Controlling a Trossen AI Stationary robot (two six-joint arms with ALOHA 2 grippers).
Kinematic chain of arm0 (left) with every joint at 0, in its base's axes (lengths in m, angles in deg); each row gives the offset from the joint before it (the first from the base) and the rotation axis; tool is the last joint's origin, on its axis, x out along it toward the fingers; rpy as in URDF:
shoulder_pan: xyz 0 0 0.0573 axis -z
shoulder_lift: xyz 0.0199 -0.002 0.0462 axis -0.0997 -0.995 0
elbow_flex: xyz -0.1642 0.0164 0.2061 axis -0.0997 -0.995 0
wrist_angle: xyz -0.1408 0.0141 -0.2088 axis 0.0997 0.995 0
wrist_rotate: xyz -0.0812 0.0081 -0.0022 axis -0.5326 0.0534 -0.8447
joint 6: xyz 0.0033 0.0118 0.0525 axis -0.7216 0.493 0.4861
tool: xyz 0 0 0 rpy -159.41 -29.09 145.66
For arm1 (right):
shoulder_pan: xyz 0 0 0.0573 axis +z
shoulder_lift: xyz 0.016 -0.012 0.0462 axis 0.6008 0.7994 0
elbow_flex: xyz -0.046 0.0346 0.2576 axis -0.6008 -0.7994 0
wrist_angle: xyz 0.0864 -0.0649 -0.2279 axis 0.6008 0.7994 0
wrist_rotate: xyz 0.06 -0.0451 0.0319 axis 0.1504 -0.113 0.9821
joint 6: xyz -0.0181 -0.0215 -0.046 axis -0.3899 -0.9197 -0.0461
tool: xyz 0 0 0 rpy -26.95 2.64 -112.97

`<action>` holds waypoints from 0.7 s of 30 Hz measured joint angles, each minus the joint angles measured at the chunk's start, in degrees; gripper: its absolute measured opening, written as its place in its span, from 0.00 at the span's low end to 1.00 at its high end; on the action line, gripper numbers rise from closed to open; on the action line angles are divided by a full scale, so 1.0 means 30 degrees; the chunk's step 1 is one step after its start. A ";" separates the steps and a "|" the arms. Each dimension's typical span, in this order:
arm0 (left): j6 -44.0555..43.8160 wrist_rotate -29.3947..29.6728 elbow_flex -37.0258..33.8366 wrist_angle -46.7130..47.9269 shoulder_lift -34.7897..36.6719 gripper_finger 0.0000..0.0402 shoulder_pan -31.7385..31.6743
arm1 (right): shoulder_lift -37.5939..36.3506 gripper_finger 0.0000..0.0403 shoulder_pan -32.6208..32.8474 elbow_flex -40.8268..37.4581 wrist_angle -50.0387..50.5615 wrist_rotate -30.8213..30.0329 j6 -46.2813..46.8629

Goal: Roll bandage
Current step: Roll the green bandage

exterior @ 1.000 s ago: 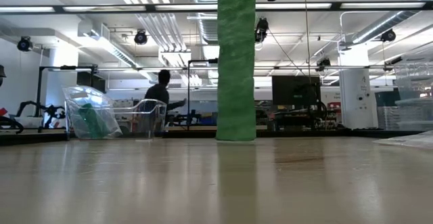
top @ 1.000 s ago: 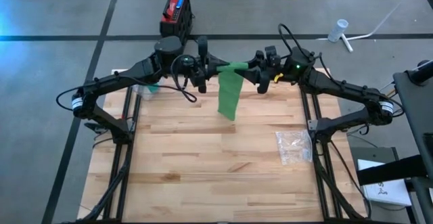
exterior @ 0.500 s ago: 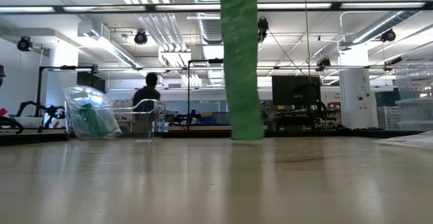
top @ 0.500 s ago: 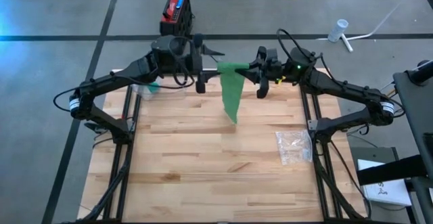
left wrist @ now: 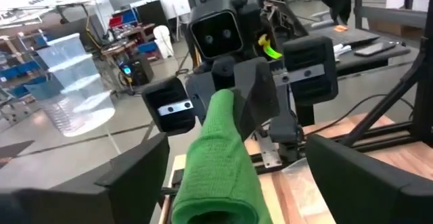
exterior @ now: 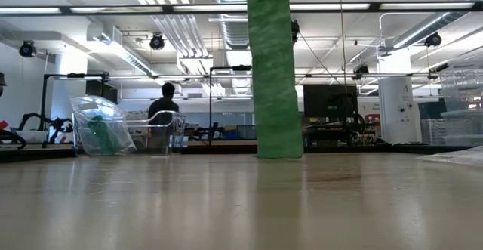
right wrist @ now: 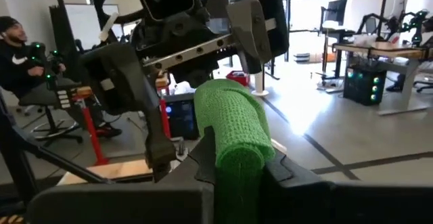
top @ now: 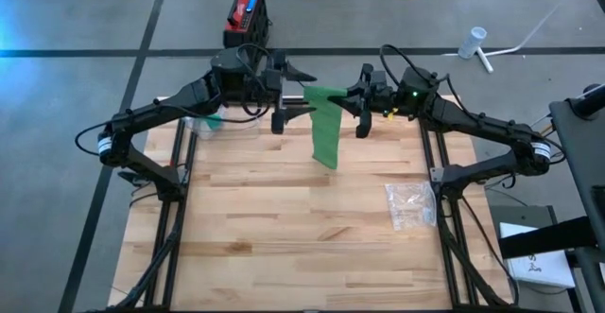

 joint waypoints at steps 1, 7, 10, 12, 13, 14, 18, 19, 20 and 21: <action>-0.0002 0.0011 0.0000 -0.0048 -0.0033 0.82 -0.0032 | 0.0000 0.09 0.0000 0.0000 -0.0100 0.0036 -0.0019; -0.0415 0.1371 -0.0007 -0.0262 -0.0531 0.72 -0.0265 | 0.0000 0.08 0.0199 0.0000 -0.0171 0.0247 -0.0271; -0.0457 0.1144 -0.0007 -0.0351 -0.0661 0.61 -0.0373 | 0.0000 0.08 0.0345 0.0000 -0.0177 0.0153 -0.0494; -0.0451 0.0993 -0.0007 -0.0223 -0.0680 0.50 -0.0386 | 0.0000 0.08 0.0357 0.0000 -0.0078 0.0122 -0.0491; -0.0435 0.0928 -0.0007 -0.0189 -0.0680 0.43 -0.0386 | 0.0000 0.09 0.0357 0.0000 -0.0039 0.0095 -0.0503; -0.0377 0.0821 -0.0007 -0.0152 -0.0680 0.36 -0.0387 | 0.0000 0.09 0.0350 0.0000 0.0034 0.0107 -0.0491; -0.0313 -0.0652 -0.0007 0.0063 -0.0702 0.07 -0.0521 | -0.0053 0.09 0.0381 0.0000 0.0148 0.0360 -0.0496; -0.0436 -0.0904 -0.0007 0.0116 -0.0702 0.06 -0.0549 | -0.0099 0.10 0.0386 0.0000 0.0193 0.0401 -0.0501; -0.0510 -0.1057 -0.0007 0.0203 -0.0700 0.06 -0.0583 | -0.0131 0.10 0.0393 0.0000 0.0266 0.0482 -0.0600; -0.0611 -0.1124 -0.0007 0.0341 -0.0686 0.07 -0.0583 | -0.0145 0.11 0.0393 0.0000 0.0306 0.0649 -0.0769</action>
